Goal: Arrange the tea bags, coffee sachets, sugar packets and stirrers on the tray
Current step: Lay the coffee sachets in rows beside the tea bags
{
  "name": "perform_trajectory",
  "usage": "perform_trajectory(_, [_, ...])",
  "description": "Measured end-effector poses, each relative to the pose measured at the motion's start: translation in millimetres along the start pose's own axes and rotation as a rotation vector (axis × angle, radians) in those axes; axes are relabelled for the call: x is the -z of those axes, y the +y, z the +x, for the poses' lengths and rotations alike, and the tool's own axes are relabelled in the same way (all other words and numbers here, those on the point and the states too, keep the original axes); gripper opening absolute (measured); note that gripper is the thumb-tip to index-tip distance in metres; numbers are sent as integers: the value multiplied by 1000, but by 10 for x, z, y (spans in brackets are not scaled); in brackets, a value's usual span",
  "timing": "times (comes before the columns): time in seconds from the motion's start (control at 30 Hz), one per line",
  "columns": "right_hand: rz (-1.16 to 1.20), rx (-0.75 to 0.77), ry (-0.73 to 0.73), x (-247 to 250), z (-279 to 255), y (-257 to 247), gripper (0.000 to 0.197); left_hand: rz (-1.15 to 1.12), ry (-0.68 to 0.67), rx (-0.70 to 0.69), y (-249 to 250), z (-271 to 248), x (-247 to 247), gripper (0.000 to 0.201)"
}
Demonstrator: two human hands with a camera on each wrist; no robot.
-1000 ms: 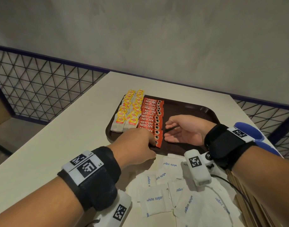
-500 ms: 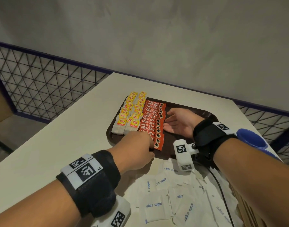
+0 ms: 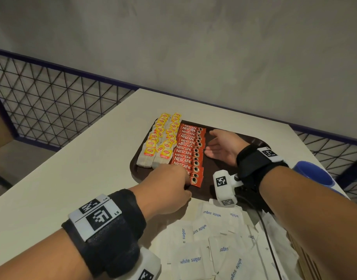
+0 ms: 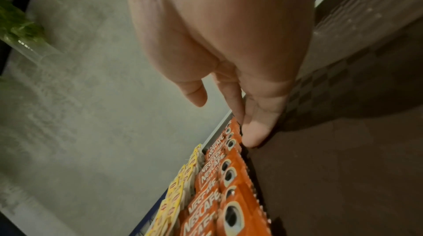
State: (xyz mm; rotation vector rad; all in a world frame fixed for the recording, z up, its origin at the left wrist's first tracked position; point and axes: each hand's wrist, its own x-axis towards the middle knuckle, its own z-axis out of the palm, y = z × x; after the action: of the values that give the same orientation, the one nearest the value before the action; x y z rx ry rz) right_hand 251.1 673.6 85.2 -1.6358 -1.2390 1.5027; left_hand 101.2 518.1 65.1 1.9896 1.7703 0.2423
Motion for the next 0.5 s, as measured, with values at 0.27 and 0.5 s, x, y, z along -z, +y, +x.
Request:
perform_trajectory(0.27, [-43,-16,-36,-25,167,-84,61,-79,7,-9,-88,27,-29,15])
perform_trajectory(0.5, [12,-35,-8,-7,324,-161,57,-120,12,-14,-127,33,-56,20])
